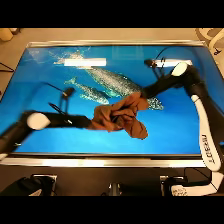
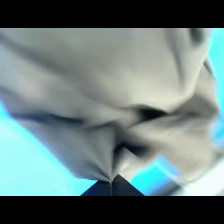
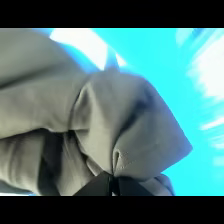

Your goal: Fold the shirts.

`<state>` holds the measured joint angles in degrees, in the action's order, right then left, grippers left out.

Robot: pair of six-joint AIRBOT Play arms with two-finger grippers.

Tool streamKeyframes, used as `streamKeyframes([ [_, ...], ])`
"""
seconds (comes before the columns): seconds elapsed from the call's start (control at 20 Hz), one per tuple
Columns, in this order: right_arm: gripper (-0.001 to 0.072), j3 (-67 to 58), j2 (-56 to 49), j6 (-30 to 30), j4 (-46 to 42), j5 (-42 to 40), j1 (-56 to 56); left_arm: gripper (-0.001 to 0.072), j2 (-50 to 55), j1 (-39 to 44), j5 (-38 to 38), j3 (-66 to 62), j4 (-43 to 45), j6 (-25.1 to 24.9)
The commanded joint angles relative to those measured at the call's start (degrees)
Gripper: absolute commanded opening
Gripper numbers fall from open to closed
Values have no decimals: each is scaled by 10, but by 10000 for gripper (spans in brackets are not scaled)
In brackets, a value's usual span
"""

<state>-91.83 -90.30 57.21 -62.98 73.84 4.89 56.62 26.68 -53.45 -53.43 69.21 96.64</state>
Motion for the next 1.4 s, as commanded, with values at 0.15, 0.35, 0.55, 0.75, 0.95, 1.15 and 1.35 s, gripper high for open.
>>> streamKeyframes([
  [0.15, 22, -203, 244, 54, -224, -144, 0, 20, -117, -178, 52, -443, 294, 103],
  [0.35, 22, -205, 370, 64, -239, -172, 0, 21, -117, -180, 117, -566, 289, 92],
  [0.55, 22, -205, 409, 65, -254, -80, 0, 21, -104, -180, 134, -567, 292, 92],
  [0.75, 23, -200, 375, 82, -273, 148, 0, 22, -66, -180, 99, -547, 292, 70],
  [0.95, 22, -118, 332, 83, -273, 261, 0, 23, -25, -180, 15, -487, 292, 44],
  [1.15, 23, 69, 320, 83, -273, 119, 0, 23, -15, -180, 7, -313, 263, 43],
  [1.35, 23, 220, 231, 158, -271, -204, 0, 23, 9, -180, 78, -115, 245, 45],
])
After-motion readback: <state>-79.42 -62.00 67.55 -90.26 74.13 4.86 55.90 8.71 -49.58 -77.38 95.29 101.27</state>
